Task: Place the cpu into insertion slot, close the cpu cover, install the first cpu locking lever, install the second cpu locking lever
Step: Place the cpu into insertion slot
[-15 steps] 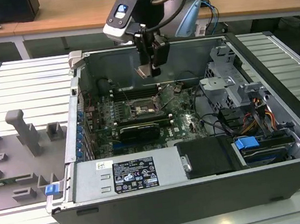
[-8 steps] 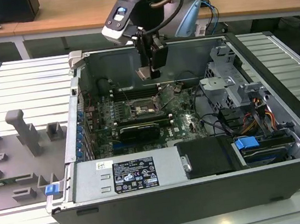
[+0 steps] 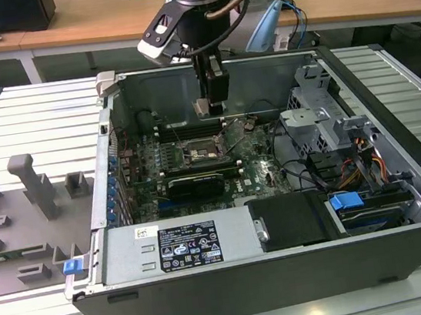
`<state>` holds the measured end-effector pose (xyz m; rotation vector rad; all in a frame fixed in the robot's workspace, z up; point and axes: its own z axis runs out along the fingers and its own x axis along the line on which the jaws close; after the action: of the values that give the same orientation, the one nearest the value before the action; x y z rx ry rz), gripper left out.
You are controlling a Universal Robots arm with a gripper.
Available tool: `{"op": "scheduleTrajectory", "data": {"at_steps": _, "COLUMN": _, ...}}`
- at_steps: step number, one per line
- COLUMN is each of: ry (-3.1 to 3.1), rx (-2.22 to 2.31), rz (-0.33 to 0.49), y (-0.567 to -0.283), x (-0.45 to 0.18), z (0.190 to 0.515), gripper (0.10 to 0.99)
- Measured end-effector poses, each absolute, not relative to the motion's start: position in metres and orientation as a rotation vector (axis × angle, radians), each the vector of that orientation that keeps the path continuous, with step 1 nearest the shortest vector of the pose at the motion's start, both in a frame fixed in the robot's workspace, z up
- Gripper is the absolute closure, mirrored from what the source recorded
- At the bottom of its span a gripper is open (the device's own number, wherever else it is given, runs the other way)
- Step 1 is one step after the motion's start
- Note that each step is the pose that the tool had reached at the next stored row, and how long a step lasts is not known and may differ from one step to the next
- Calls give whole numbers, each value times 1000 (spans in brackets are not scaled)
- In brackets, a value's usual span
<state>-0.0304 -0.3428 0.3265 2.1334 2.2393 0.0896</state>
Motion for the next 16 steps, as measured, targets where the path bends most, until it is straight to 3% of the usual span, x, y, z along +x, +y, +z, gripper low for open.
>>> {"op": "scheduleTrajectory", "data": {"at_steps": 16, "ry": 2190, "rx": 2179, "rz": 88, "y": -343, "x": -30, "z": 306, "gripper": 557}}
